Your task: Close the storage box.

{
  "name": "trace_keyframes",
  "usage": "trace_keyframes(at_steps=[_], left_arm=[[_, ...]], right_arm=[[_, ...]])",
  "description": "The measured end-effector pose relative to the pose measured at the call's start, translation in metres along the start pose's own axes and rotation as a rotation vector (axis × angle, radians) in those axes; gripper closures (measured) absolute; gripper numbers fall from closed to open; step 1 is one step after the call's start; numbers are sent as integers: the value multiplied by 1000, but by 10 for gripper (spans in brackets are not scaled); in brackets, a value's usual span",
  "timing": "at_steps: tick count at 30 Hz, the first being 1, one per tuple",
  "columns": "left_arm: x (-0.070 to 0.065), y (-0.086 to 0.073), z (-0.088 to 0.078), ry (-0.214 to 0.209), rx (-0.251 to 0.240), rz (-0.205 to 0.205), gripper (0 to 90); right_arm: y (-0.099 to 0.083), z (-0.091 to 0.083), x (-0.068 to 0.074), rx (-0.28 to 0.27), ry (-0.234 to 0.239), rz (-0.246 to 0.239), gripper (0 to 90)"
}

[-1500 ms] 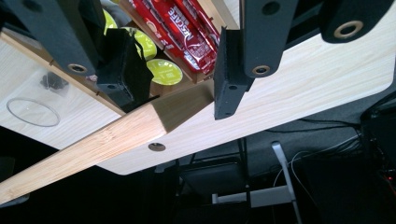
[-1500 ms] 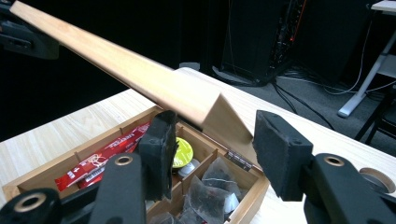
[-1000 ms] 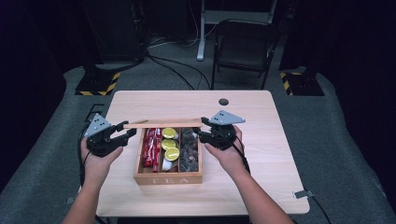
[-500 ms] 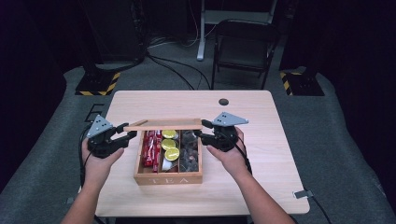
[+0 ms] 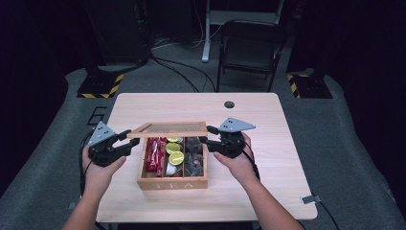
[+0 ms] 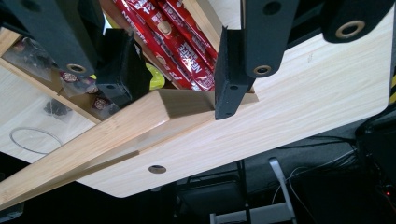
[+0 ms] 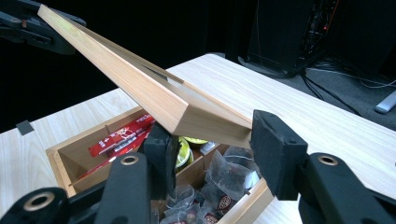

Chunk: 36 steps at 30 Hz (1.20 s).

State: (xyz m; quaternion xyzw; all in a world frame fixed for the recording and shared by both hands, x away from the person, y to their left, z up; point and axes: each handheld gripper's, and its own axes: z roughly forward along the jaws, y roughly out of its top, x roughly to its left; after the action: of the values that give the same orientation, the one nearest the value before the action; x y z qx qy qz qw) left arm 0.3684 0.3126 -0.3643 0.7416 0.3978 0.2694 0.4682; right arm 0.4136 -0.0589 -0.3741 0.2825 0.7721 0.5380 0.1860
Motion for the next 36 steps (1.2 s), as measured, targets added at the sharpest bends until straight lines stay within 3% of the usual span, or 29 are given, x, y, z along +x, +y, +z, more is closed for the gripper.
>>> trace_keyframes(at_steps=[10, 17, 22, 36], left_arm=[[-2, -4, -3, -1, 9, 15, 558], [-6, -9, -4, -4, 26, 35, 557], [-8, -16, -6, -7, 32, 35, 557], [-16, -34, -11, -13, 26, 35, 552]], right_arm=[[-3, -1, 4, 9, -9, 9, 518], [-7, -3, 7, 45, -3, 8, 518], [-12, -5, 12, 56, -13, -22, 521], [-32, -8, 21, 39, -20, -32, 522]])
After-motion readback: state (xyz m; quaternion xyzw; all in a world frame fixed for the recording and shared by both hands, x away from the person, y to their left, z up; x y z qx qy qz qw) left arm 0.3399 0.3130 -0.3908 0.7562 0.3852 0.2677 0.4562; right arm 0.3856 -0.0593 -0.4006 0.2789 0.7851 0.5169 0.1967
